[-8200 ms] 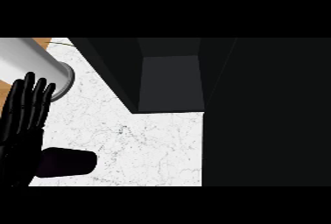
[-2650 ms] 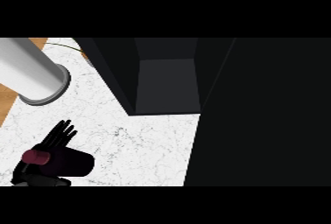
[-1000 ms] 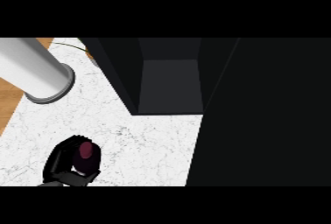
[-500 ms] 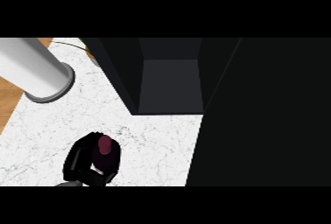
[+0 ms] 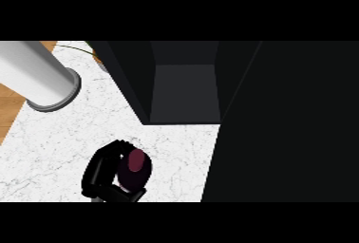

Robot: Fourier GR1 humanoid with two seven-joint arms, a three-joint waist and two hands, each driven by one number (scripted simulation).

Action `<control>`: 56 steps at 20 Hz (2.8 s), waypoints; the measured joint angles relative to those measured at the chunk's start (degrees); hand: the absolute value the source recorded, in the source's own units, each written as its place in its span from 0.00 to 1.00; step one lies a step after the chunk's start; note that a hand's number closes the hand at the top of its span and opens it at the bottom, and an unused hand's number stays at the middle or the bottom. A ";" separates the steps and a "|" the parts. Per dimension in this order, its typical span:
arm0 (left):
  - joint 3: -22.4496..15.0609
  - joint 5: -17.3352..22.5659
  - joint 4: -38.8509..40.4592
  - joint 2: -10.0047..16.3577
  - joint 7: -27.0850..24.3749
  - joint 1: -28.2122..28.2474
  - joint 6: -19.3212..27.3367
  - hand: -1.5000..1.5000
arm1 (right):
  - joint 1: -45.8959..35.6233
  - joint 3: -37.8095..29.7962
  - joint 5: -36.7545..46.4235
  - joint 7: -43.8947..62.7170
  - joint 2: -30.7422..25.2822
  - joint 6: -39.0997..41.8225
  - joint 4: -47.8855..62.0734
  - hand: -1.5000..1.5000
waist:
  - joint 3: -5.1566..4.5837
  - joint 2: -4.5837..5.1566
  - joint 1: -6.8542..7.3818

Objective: Pick up the wine, place it into the cabinet and close the cabinet

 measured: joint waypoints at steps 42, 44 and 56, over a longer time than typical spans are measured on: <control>-8.87 2.33 15.93 0.38 2.48 -27.49 31.31 1.00 | 9.19 -2.06 -2.18 -12.97 -5.71 1.94 -0.12 0.00 | 0.36 -0.55 -1.00; -9.61 3.75 16.34 0.61 1.87 -27.77 32.74 1.00 | 8.85 -1.78 -2.38 -13.08 -5.01 1.95 0.09 0.00 | 0.41 -0.59 -1.06; -12.52 3.22 19.14 1.32 3.66 -30.27 41.83 1.00 | 9.61 -0.67 -3.44 -16.09 -4.01 3.43 0.57 0.00 | 0.64 -0.55 -2.74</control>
